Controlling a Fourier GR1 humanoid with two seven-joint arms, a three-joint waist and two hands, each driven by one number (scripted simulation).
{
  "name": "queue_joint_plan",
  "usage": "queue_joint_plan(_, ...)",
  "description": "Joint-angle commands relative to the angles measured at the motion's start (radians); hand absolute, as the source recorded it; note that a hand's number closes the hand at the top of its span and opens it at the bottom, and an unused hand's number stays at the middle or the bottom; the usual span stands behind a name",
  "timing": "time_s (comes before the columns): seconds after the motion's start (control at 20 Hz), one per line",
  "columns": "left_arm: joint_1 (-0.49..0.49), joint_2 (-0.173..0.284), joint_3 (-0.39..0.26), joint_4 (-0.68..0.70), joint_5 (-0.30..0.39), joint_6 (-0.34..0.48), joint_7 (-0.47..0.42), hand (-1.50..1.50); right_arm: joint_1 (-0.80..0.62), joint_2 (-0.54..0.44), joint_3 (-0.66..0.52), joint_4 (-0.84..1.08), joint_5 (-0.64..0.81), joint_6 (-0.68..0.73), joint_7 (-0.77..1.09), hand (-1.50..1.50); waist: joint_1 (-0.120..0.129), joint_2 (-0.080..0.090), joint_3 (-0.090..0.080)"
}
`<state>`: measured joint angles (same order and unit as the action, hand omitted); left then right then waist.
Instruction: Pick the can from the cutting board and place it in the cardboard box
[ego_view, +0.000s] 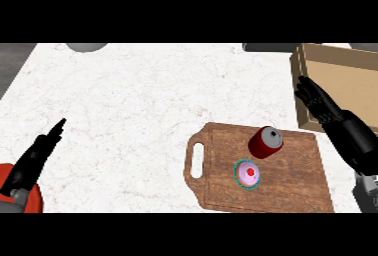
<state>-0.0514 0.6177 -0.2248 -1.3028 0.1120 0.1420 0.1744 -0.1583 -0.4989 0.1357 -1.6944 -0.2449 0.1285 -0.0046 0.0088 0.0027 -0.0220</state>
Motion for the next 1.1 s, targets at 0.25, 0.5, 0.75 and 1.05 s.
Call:
queue_joint_plan(0.25,-0.227,-0.074,-0.028,-0.226,-0.010,-0.055,-0.221,0.00,-0.304,-0.095,-0.188,0.010,-0.276,0.229,-0.055,-1.50,0.004,-0.006,0.023)
queue_joint_plan(0.5,-0.203,-0.106,-0.036,-0.237,0.037,-0.120,-0.266,0.00,-0.334,-0.269,-0.215,0.306,-0.053,0.452,-0.336,-1.50,0.031,0.013,0.024)
queue_joint_plan(0.75,-0.245,-0.143,-0.036,-0.171,0.019,-0.116,-0.287,0.00,-0.346,-0.301,-0.152,0.342,0.223,0.481,-0.672,-1.50,0.024,0.015,0.025)
queue_joint_plan(1.05,-0.240,-0.138,-0.021,-0.143,0.002,-0.134,-0.314,0.00,-0.415,-0.393,-0.023,0.333,0.430,0.447,-0.746,-1.50,0.012,0.009,0.022)
